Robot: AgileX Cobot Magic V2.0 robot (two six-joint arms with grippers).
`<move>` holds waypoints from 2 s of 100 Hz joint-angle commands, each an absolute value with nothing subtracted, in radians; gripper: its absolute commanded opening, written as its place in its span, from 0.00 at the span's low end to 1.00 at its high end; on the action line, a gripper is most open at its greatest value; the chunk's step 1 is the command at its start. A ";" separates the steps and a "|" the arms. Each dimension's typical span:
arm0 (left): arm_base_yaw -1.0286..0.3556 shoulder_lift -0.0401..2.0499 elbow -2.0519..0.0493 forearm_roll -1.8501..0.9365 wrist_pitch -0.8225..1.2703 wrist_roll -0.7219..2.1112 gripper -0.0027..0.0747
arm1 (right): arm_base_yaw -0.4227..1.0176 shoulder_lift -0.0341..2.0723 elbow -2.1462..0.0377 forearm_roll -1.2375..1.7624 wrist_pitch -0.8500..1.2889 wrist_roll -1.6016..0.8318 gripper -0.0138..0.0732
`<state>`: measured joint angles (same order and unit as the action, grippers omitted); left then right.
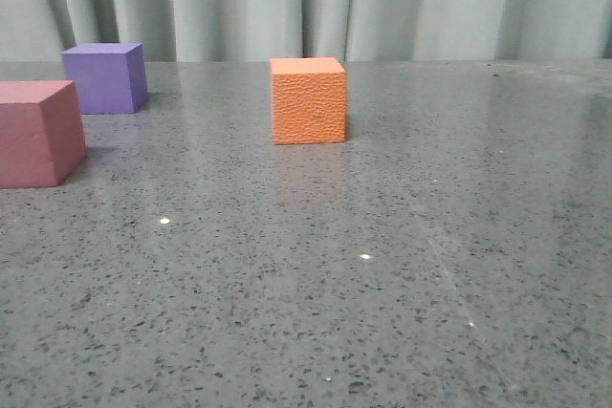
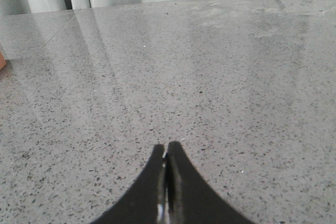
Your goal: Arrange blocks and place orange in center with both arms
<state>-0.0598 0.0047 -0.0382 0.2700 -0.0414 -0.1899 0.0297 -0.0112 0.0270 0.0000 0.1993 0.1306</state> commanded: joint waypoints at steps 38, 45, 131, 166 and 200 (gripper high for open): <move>-0.063 0.631 -0.836 0.052 0.565 -0.213 0.01 | 0.022 -0.033 0.013 -0.009 0.113 0.122 0.08; -0.063 0.710 -0.927 0.052 0.568 -0.213 0.01 | 0.022 -0.033 0.013 -0.009 0.113 0.122 0.08; -0.155 0.935 -1.112 -0.189 0.491 -0.046 0.83 | 0.022 -0.033 0.013 -0.009 0.113 0.122 0.08; -0.590 1.258 -1.313 -0.111 0.375 -0.130 0.75 | 0.022 -0.033 0.013 -0.009 0.113 0.122 0.08; -0.729 1.702 -1.732 0.428 0.678 -0.653 0.75 | 0.022 -0.033 0.013 -0.009 0.113 0.122 0.08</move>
